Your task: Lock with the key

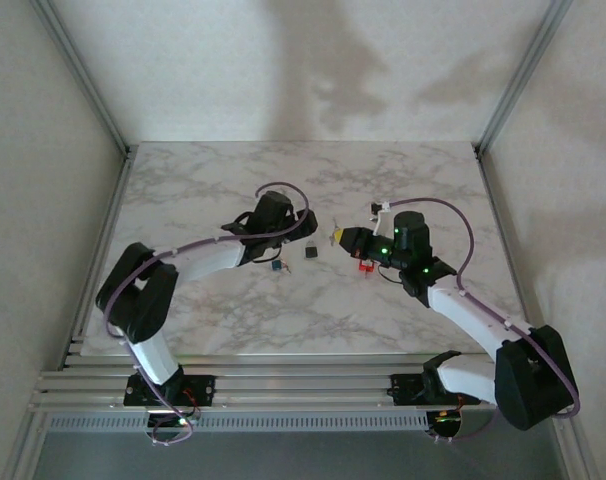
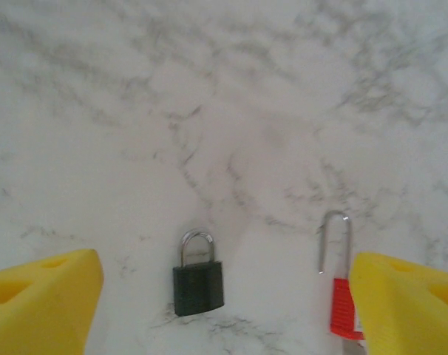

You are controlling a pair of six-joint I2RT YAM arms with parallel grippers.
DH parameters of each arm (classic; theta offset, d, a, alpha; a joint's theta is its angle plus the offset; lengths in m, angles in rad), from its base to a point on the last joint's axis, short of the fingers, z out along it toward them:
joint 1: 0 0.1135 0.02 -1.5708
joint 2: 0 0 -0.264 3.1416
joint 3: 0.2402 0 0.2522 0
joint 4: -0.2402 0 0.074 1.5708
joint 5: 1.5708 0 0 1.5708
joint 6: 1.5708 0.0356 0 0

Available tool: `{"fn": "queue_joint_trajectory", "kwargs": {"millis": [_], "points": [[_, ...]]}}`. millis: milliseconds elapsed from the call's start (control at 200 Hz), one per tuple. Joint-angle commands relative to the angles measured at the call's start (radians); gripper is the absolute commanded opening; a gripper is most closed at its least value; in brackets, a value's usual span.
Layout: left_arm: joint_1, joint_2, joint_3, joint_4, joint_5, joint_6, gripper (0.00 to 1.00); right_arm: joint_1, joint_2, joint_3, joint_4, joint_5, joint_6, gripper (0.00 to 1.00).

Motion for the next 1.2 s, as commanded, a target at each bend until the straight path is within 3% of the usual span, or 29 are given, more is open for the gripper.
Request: {"fn": "queue_joint_trajectory", "kwargs": {"millis": [0,290,571,796,1196], "points": [[0.004,-0.096,-0.026,-0.009,-0.084,0.042,0.97,-0.007,0.053,0.038,-0.037,0.015,-0.025,0.00],[0.000,-0.357,-0.233,0.133,-0.178,0.104,1.00,-0.006,0.244,0.066,0.013,-0.005,-0.008,0.00],[-0.005,-0.513,-0.462,0.289,-0.267,0.155,1.00,0.001,0.465,0.137,0.070,-0.037,0.033,0.00],[-0.004,-0.554,-0.577,0.401,-0.307,0.182,1.00,0.013,0.558,0.203,0.014,-0.010,0.011,0.00],[-0.005,-0.556,-0.589,0.398,-0.301,0.172,1.00,0.015,0.636,0.258,-0.059,0.005,-0.006,0.00]]}}
